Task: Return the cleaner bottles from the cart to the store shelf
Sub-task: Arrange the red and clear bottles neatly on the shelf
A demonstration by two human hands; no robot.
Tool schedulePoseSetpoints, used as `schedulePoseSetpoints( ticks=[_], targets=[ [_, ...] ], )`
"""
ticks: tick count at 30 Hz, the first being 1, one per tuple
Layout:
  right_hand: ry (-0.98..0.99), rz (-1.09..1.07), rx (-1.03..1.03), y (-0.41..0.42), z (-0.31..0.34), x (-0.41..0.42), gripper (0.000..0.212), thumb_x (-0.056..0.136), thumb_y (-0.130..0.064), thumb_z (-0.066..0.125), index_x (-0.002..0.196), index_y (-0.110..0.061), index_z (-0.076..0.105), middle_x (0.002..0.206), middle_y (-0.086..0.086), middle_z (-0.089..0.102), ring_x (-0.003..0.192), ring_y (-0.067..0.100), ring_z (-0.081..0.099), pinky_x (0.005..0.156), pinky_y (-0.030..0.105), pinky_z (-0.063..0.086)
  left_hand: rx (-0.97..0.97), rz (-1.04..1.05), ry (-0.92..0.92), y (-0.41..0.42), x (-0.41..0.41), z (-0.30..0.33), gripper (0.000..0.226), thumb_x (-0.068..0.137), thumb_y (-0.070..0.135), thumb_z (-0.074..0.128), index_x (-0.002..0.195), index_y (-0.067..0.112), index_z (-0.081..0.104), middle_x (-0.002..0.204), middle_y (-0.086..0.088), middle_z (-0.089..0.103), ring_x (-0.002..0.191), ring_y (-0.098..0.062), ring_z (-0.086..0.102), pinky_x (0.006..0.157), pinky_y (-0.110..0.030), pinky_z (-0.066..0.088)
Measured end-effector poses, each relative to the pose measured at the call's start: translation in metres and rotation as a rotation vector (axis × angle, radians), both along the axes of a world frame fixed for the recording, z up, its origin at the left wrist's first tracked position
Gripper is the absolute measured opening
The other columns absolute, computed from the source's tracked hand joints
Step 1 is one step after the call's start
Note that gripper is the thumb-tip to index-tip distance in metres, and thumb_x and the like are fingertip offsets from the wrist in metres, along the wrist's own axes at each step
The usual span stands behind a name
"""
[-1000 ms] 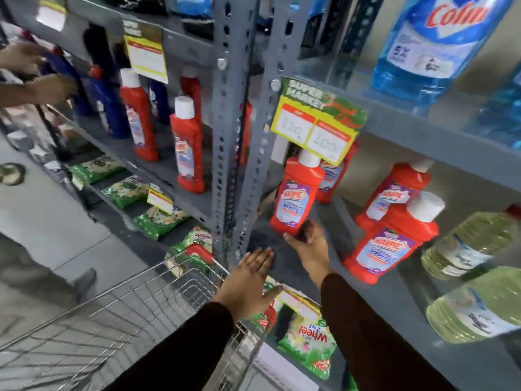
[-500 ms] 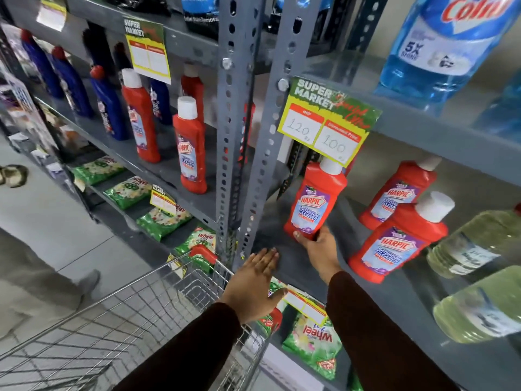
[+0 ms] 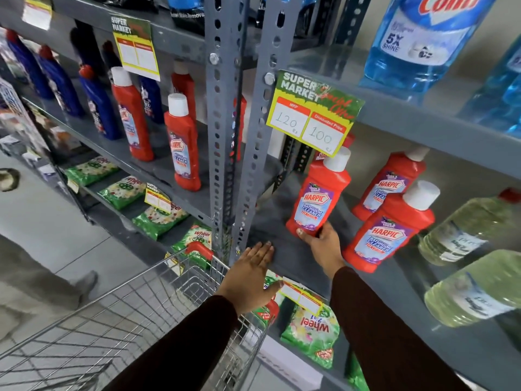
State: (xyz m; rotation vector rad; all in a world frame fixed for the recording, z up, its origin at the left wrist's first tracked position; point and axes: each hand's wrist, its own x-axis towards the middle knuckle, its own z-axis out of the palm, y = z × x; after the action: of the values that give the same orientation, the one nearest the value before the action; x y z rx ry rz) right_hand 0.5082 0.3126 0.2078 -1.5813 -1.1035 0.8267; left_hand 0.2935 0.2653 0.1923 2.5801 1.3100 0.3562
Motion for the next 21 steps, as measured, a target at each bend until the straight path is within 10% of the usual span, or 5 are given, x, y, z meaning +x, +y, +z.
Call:
schedulePoseSetpoints(
  ticks=[13, 18, 21],
  targets=[
    [0.12, 0.062, 0.025, -0.042, 0.026, -0.017, 0.068, 0.078, 0.01, 0.075, 0.137, 0.003, 0.041, 0.142, 0.018, 0.053, 0.129, 0.027, 0.053, 0.114, 0.047, 0.04, 0.0, 0.038, -0.087, -0.008, 0.001, 0.002, 0.075, 0.094, 0.055, 0.04, 0.15, 0.007, 0.025, 0.159, -0.007, 0.025, 0.148, -0.022, 0.016, 0.122, -0.033, 0.009],
    [0.242, -0.044, 0.034, -0.144, 0.027, 0.032, 0.058, 0.086, 0.001, 0.071, 0.139, -0.003, 0.048, 0.144, 0.003, 0.053, 0.134, 0.011, 0.048, 0.114, 0.031, 0.039, 0.077, -0.173, -0.134, -0.063, 0.06, 0.009, 0.067, 0.097, 0.053, 0.026, 0.126, 0.004, 0.061, 0.131, -0.013, 0.062, 0.124, -0.031, 0.057, 0.112, -0.032, 0.02],
    [0.274, -0.26, 0.057, -0.214, 0.028, 0.089, 0.029, 0.088, 0.001, 0.069, 0.115, -0.009, 0.068, 0.115, -0.003, 0.071, 0.103, -0.003, 0.066, 0.087, 0.013, 0.052, 0.063, -0.293, -0.115, -0.103, 0.117, 0.013, 0.059, 0.097, 0.049, 0.033, 0.122, 0.006, 0.064, 0.128, -0.01, 0.065, 0.119, -0.027, 0.061, 0.113, -0.028, 0.016]
  ],
)
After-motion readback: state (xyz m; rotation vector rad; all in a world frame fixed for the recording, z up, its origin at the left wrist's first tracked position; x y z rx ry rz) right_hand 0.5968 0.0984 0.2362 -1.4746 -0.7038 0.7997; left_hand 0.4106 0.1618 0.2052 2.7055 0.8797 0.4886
